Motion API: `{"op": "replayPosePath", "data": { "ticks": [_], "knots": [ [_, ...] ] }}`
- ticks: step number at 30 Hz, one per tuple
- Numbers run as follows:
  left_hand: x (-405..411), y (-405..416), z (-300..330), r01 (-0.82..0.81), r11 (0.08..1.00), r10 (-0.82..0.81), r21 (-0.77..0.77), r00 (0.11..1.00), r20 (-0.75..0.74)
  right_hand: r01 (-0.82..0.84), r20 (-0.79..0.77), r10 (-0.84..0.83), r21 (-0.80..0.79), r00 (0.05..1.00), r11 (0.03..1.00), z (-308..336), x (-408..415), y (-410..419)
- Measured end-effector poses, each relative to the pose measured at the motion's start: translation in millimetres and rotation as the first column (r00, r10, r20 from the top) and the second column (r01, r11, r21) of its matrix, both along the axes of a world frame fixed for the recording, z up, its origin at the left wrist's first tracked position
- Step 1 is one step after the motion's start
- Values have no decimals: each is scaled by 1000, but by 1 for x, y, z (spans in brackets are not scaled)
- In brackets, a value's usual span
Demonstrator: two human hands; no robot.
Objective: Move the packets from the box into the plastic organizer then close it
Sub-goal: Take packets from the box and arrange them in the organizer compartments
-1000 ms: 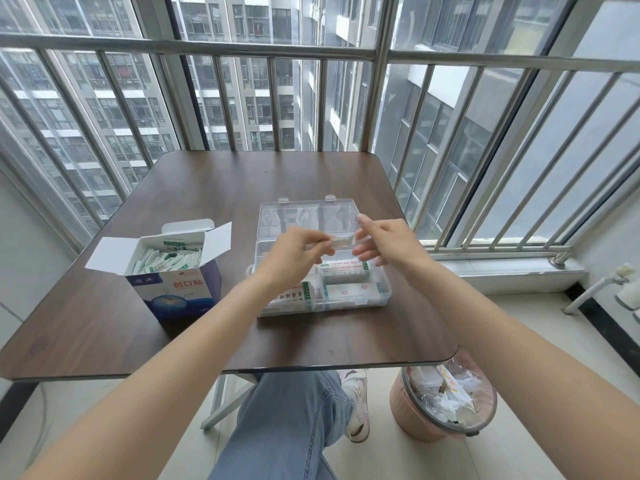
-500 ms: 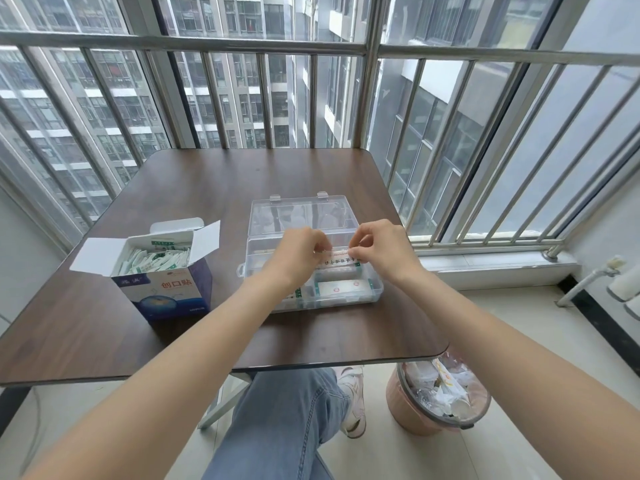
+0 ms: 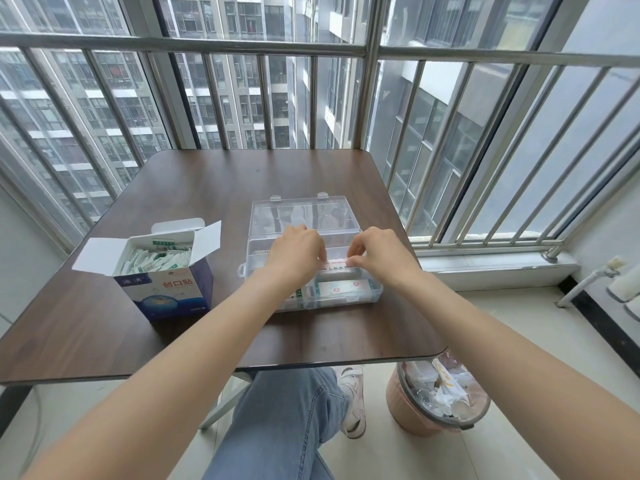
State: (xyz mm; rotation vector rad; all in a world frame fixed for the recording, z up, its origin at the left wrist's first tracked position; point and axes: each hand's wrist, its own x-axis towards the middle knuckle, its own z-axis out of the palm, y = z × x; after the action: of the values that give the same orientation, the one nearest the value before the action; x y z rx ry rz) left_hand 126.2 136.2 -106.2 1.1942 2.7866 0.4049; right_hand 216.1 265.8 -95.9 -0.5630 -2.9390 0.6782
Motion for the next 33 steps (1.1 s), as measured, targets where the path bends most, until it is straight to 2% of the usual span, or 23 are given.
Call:
{"op": "replayPosePath", "data": {
  "ticks": [8,12,20,26,33],
  "knots": [
    [-5,2,-2,-82,995,89,-59,987,132,14,122,-14,-2,992,1000,7,-6,-4],
    [-6,3,-2,-94,994,101,-56,985,142,28,167,-30,13,986,1000,11,-8,-7],
    [-7,1,-2,-116,993,119,-26,981,156,71,186,-113,218,976,973,15,-10,-18],
    [-6,0,-1,-126,992,126,-13,979,159,98,197,-122,128,973,987,13,-10,-16],
    [3,-8,5,-117,992,108,54,984,143,83,200,-117,170,973,982,20,-5,-18]
  ]
}}
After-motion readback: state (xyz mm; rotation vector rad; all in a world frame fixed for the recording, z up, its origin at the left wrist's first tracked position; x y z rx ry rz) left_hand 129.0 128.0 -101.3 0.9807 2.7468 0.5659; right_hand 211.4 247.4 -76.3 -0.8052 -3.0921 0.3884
